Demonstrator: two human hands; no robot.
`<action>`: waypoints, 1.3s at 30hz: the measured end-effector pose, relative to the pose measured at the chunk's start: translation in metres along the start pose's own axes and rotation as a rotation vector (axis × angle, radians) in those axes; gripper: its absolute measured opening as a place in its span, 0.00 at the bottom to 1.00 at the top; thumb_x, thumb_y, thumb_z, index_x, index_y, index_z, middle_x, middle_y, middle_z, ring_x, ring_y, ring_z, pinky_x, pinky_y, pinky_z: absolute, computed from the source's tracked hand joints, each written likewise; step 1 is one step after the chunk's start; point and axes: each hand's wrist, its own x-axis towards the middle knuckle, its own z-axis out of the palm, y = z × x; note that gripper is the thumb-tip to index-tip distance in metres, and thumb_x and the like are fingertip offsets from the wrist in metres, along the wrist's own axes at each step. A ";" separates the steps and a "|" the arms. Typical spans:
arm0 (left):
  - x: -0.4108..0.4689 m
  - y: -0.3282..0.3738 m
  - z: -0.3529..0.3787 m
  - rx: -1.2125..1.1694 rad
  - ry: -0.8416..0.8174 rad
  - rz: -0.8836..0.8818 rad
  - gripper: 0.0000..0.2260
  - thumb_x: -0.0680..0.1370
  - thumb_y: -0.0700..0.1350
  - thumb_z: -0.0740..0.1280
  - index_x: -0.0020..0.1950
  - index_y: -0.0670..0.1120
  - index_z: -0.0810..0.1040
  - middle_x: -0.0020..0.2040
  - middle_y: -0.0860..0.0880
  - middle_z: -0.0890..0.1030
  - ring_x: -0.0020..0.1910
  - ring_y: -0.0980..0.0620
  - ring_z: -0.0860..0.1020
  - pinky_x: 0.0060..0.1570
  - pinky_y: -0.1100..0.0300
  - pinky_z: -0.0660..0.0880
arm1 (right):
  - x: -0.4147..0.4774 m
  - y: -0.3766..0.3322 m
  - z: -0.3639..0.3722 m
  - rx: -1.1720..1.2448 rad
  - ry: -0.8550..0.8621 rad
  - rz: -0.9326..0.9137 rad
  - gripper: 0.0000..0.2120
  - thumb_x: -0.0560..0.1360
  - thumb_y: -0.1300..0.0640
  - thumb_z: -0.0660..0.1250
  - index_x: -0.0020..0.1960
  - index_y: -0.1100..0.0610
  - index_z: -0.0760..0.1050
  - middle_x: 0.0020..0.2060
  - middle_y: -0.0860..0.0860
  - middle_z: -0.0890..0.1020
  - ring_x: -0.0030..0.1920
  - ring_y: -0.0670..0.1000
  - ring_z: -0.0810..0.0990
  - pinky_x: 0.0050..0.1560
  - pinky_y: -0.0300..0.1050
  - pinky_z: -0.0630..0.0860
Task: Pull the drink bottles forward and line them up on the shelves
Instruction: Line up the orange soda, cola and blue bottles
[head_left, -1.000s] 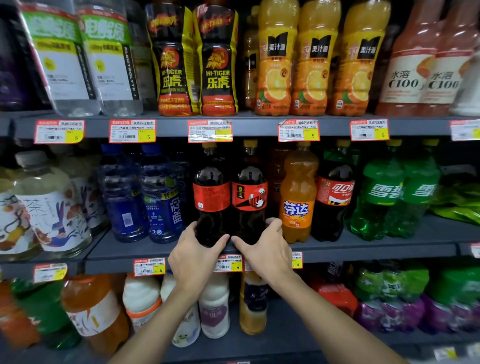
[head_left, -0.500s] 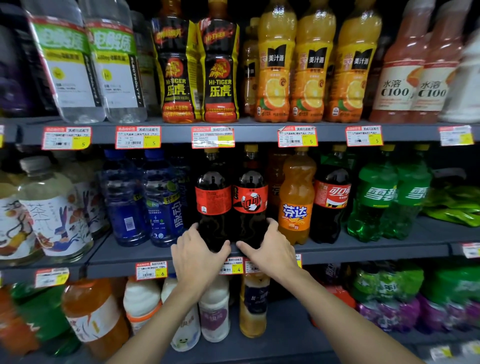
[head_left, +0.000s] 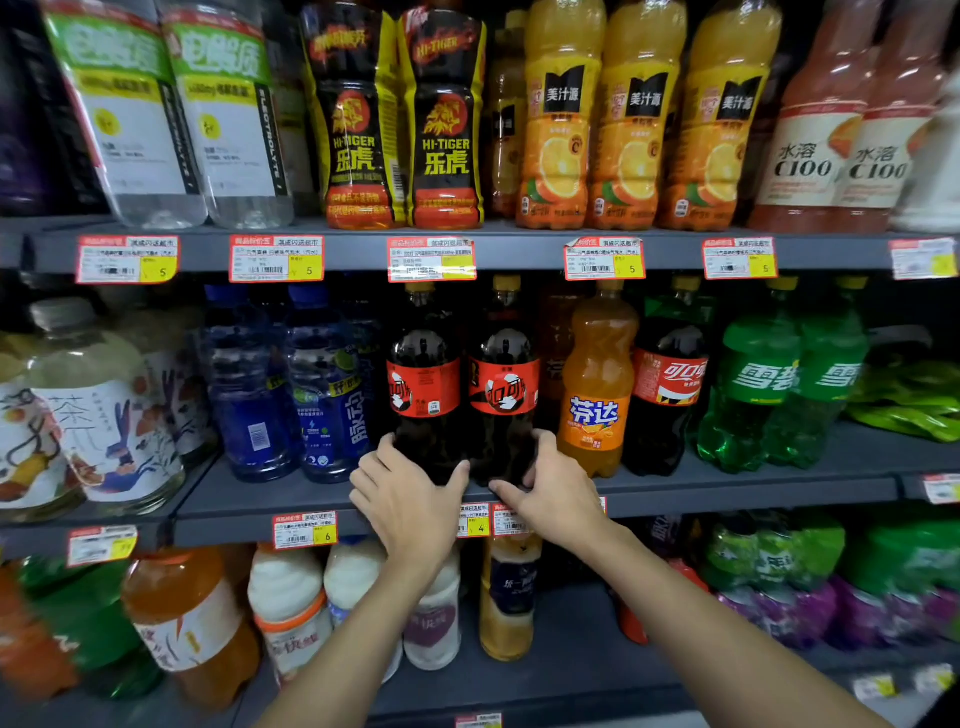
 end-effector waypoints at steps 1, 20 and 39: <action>0.000 -0.005 0.002 -0.028 -0.020 0.014 0.42 0.67 0.63 0.75 0.71 0.40 0.67 0.63 0.40 0.73 0.62 0.40 0.68 0.61 0.46 0.65 | 0.000 0.000 0.000 -0.001 0.000 0.000 0.40 0.72 0.38 0.73 0.75 0.52 0.59 0.41 0.44 0.81 0.49 0.50 0.82 0.44 0.47 0.77; 0.038 -0.046 -0.010 -0.167 -0.303 0.337 0.39 0.69 0.59 0.77 0.73 0.49 0.64 0.61 0.50 0.76 0.63 0.45 0.72 0.63 0.48 0.71 | 0.012 0.002 -0.002 -0.132 -0.111 -0.033 0.40 0.75 0.39 0.70 0.77 0.49 0.52 0.49 0.49 0.82 0.53 0.56 0.82 0.50 0.50 0.79; 0.046 -0.044 -0.017 -0.060 -0.228 0.310 0.39 0.63 0.62 0.80 0.66 0.43 0.75 0.57 0.47 0.79 0.61 0.47 0.72 0.61 0.51 0.72 | 0.021 0.003 -0.005 -0.104 -0.208 -0.011 0.40 0.76 0.41 0.70 0.78 0.50 0.52 0.51 0.51 0.81 0.53 0.55 0.81 0.47 0.48 0.77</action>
